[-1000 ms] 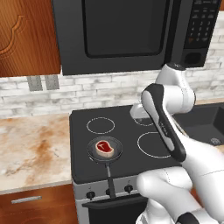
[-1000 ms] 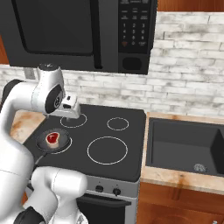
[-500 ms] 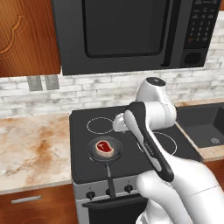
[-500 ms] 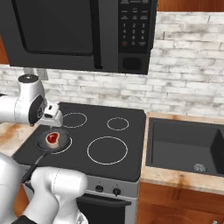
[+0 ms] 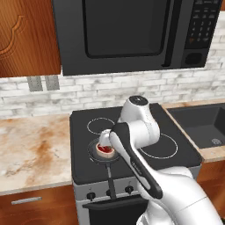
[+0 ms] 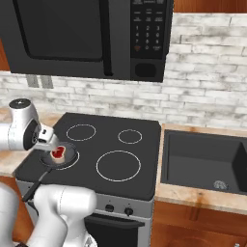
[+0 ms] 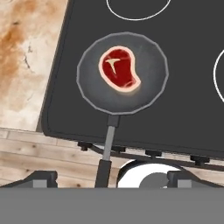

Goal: Pick up the pan with the steak in it and place it on the dining table. Then place the steak on the plate.

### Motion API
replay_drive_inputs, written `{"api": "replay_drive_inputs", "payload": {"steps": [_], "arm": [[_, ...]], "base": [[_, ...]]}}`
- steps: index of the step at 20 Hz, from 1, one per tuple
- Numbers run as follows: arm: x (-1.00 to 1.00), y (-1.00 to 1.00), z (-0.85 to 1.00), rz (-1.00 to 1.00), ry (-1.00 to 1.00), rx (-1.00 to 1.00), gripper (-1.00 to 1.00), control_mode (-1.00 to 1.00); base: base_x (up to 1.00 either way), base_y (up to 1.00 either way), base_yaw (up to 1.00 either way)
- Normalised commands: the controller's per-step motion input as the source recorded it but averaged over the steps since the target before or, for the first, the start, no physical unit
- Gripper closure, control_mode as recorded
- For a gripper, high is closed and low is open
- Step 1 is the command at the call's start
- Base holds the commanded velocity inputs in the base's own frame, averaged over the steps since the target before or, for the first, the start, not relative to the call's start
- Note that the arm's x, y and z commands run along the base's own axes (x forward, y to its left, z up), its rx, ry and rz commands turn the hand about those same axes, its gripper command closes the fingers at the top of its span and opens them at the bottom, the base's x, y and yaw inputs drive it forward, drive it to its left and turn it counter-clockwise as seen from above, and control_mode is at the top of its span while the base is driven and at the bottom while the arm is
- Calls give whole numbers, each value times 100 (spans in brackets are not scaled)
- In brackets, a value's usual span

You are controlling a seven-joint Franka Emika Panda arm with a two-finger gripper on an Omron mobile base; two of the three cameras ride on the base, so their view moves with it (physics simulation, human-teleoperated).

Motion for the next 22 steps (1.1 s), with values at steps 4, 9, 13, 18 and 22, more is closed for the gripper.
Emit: {"api": "replay_drive_inputs", "payload": {"steps": [4, 9, 13, 18, 22], "arm": [[0, 37, -57, 0, 0, 0, -100, -100], [11, 23, -47, 0, -2, 0, -100, -100], [13, 18, -53, 0, 0, 0, -100, -100], [15, 13, -51, 0, -2, -3, -100, -100], [25, 9, -42, 0, -6, -8, -100, -100]], "base": [[0, 0, 0], [0, 0, 0], [0, 0, 0], [0, 0, 0], [0, 0, 0]]}}
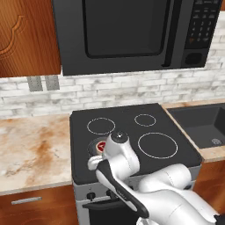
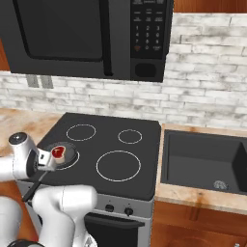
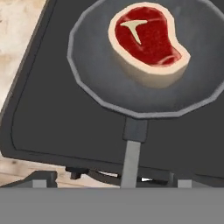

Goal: Pick up the pan with the steak in it and place it on the dining table. Then place the steak on the plate.

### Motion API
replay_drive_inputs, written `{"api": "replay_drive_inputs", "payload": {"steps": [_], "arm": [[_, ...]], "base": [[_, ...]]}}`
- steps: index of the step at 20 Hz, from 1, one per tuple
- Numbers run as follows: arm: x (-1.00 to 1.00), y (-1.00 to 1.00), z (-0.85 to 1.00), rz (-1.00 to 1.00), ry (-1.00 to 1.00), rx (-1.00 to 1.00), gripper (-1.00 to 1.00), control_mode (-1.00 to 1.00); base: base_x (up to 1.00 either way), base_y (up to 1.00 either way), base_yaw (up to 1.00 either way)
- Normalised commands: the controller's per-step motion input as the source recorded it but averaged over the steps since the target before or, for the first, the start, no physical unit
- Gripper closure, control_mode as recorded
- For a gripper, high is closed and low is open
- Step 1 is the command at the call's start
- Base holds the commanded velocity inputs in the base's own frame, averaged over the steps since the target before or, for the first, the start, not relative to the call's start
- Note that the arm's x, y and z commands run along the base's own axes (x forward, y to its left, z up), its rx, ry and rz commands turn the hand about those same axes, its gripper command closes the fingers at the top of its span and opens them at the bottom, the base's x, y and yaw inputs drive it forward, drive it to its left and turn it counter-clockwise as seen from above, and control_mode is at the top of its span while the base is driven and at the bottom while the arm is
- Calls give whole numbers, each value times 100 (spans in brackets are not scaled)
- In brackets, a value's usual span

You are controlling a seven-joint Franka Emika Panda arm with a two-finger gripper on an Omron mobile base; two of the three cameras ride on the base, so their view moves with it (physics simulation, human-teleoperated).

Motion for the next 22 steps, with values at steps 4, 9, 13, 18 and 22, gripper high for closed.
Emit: {"api": "replay_drive_inputs", "payload": {"steps": [4, 9, 13, 18, 22], "arm": [[30, 3, -33, 0, -3, -6, -100, -100], [25, -1, -14, 0, 0, 0, -100, -100], [0, 0, 0, 0, 0, 0, -100, -100], [2, 0, -13, 0, 1, 0, -100, -100], [0, -11, -24, 0, 0, 0, -100, -100]], "base": [[0, 0, 0], [0, 0, 0], [0, 0, 0], [0, 0, 0], [0, 0, 0]]}}
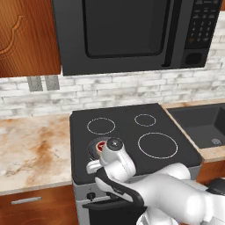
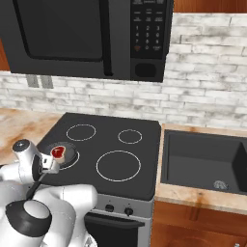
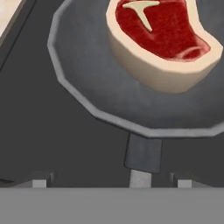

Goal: Pick up the pan with the steak in it and place it on the dining table. Then place the steak on the plate.

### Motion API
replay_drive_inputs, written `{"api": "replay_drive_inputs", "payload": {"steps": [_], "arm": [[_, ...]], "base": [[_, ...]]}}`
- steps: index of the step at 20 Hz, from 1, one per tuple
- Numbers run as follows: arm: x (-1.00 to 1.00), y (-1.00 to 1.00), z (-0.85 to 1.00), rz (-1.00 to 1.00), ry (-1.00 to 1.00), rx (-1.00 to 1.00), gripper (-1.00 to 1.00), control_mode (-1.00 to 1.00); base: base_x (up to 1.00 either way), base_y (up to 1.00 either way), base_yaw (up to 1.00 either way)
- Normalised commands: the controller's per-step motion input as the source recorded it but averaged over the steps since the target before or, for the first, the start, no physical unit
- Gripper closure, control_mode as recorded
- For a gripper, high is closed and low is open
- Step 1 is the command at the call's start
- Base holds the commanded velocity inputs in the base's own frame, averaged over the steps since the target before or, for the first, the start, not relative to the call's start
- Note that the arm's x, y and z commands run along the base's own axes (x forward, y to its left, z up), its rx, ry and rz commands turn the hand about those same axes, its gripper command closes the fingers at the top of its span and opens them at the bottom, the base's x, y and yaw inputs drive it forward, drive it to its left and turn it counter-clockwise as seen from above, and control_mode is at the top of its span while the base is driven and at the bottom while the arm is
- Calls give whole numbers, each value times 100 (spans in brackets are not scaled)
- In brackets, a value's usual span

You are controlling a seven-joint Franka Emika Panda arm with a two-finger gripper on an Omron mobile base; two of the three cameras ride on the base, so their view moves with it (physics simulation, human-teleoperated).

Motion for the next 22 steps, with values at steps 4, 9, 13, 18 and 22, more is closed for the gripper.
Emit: {"api": "replay_drive_inputs", "payload": {"steps": [4, 9, 13, 18, 22], "arm": [[0, -3, -6, 0, 0, 0, -100, -100], [-1, -24, -2, 0, -2, 3, -100, -100], [0, -44, -8, 0, -2, 6, -100, -100], [0, -4, 0, 0, 0, 2, -100, -100], [-12, -6, -25, 0, 0, 0, -100, -100]], "base": [[0, 0, 0], [0, 0, 0], [0, 0, 0], [0, 0, 0], [0, 0, 0]]}}
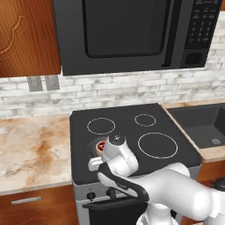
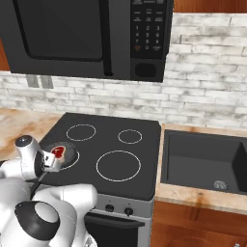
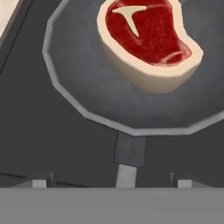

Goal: Pick up the pan with the steak in it and place it on the dining table. Then place the steak on the plate.

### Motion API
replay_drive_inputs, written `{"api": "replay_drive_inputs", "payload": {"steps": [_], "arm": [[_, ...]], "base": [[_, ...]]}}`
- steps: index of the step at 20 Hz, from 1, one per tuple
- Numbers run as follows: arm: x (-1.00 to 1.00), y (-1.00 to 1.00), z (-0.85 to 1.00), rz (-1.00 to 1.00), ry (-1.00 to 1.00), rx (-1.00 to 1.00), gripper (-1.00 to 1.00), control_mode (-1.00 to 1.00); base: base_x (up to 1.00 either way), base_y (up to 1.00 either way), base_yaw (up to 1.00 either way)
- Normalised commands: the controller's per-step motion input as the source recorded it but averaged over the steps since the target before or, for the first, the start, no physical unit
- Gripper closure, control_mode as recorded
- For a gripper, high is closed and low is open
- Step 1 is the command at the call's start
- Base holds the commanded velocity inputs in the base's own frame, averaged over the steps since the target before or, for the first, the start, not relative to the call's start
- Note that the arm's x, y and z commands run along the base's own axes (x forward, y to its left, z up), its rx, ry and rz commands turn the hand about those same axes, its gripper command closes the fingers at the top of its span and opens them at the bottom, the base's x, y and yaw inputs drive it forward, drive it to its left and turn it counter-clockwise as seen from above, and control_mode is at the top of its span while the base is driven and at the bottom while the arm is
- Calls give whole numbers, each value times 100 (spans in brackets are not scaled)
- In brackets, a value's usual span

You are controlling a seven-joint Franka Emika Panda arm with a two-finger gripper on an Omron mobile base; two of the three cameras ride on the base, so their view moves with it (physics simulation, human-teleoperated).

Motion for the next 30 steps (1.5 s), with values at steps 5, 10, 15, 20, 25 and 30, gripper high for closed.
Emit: {"api": "replay_drive_inputs", "payload": {"steps": [5, 10, 15, 20, 25, 30], "arm": [[-33, -6, -56, 0, 0, 0, -100, -100], [-6, -20, -46, 0, -3, 0, -100, -100], [5, -50, -53, 0, -4, 8, -100, -100], [0, -57, -57, 0, -4, 10, -100, -100], [0, -61, -47, 0, -4, 12, -100, -100], [0, -78, -51, 0, -6, 13, -100, -100]], "base": [[0, 0, 0], [0, 0, 0], [0, 0, 0], [0, 0, 0], [0, 0, 0], [0, 0, 0]]}}
